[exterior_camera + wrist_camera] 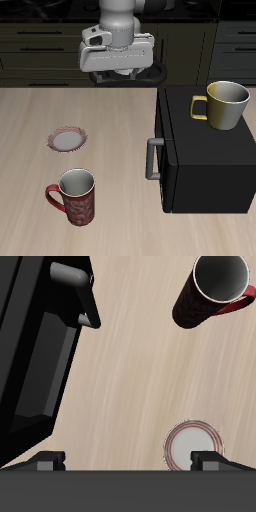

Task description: Open the microwave

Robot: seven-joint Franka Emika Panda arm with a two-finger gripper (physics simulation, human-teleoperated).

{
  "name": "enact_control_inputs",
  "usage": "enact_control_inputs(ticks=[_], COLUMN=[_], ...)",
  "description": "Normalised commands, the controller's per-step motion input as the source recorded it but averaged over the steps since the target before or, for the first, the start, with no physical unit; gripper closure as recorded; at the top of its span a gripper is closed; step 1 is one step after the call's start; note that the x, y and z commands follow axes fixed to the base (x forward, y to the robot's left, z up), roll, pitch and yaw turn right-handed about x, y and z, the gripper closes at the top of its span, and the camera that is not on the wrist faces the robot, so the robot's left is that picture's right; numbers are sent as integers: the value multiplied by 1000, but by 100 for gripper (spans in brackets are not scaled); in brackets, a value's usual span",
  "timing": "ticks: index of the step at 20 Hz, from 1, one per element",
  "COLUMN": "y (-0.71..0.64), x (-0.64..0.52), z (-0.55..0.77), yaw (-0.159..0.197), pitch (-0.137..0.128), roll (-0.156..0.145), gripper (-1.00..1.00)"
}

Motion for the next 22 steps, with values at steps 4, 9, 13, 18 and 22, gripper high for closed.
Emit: enact_control_inputs(ticks=[4, 9, 13, 18, 22], y=[47, 85, 0, -94, -35], x=[219, 249, 224, 293, 324], z=[42, 46, -9, 2, -81], yaw=[57, 103, 78, 78, 114], pitch=[1, -11, -12, 2, 37], roll=[-10, -11, -11, -29, 29], gripper=[-100, -100, -100, -100, -100])
